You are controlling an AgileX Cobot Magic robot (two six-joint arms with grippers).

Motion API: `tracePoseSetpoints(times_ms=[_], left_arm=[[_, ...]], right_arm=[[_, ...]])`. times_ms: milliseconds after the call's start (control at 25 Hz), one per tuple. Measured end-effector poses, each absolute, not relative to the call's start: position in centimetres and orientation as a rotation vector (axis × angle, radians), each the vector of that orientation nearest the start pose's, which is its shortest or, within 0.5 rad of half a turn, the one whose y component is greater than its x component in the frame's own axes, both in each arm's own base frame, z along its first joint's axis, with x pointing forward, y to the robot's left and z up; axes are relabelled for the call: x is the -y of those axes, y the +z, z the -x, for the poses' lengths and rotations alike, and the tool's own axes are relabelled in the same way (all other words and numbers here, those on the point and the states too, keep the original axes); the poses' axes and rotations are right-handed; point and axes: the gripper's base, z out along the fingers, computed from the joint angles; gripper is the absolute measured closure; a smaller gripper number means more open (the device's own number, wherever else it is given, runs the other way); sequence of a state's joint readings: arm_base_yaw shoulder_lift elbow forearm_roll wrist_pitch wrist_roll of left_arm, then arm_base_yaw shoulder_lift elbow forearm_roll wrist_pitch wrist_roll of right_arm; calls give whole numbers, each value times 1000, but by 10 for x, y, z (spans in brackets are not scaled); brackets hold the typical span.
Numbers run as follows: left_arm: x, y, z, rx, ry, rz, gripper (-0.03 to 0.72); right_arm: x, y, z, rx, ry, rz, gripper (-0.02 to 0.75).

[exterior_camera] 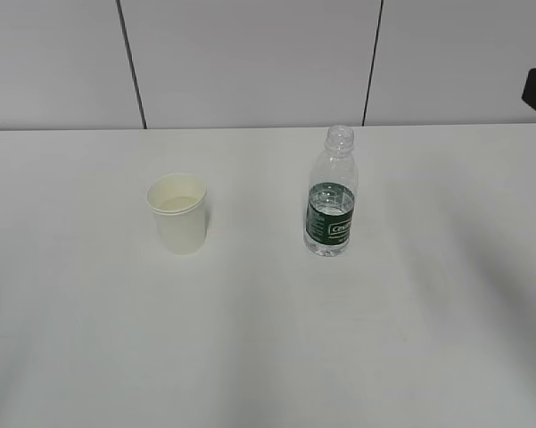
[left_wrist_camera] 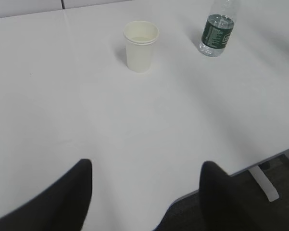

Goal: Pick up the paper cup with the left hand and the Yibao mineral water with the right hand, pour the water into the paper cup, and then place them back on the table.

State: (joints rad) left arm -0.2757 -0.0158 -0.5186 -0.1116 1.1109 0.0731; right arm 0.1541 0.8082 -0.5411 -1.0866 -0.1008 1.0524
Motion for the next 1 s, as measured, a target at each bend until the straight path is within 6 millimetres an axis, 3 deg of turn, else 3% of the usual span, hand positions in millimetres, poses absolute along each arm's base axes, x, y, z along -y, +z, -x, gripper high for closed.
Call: tracePoseSetpoints(times_ms=[320,1000], left_arm=[[6,279,14,-2033,-254,-360,212],[9,279,12,-2052,-91,-89,220]], right_arm=[[-35,318,-170,-1694,170,223,146],[-39,317,-169,-1693,152,324,146]])
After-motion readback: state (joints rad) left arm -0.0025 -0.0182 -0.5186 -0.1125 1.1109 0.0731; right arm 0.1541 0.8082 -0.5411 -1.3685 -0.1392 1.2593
